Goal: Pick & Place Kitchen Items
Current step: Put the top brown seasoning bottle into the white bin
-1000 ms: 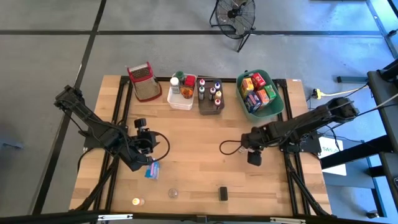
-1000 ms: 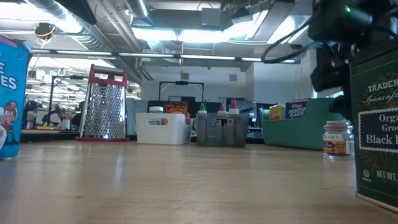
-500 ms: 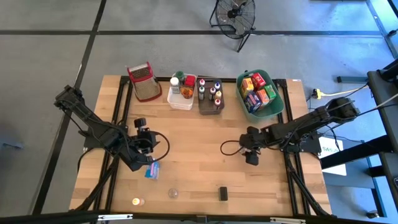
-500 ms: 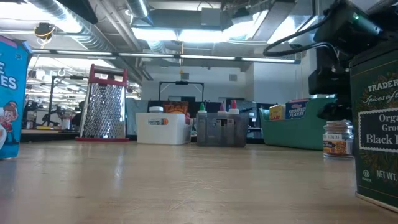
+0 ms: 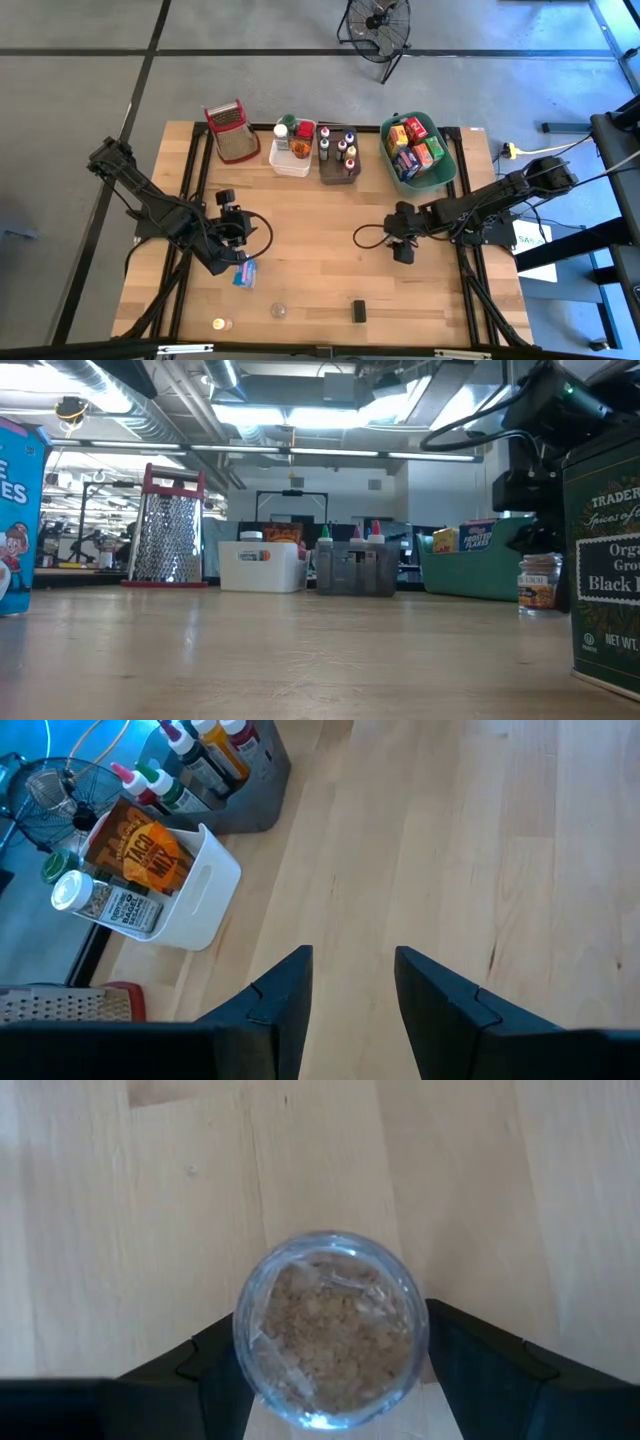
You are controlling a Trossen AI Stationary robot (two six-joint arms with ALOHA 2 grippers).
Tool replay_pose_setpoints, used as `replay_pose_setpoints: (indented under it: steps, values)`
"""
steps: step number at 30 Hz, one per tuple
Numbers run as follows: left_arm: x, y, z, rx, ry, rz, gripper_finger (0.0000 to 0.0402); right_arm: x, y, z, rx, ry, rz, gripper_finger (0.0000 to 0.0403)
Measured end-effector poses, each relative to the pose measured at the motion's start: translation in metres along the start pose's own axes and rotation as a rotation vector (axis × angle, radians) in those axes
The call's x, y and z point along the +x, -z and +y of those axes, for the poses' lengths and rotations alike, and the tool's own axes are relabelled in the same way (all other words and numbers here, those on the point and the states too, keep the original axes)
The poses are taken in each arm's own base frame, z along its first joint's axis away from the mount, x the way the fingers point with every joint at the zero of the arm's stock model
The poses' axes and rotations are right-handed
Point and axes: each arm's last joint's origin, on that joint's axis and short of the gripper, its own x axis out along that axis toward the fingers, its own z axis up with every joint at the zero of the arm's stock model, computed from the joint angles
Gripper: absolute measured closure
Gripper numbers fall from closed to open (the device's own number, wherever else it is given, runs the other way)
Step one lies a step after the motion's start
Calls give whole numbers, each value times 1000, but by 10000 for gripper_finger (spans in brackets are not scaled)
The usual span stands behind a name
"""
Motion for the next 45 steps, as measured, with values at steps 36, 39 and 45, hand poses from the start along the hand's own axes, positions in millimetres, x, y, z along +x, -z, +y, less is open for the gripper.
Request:
replay_pose_setpoints:
  steps: [36, 39, 45]
  values:
    - [0, 0, 0, -19, 9, 7, 263, 20, 60, 2, 39, 96, -372, 134]
    - [0, 0, 0, -19, 9, 7, 263, 21, 71, 0, 36, 60, -440, 134]
    - [0, 0, 0, -19, 8, 6, 263, 21, 80, -2, 27, 64, -482, 135]
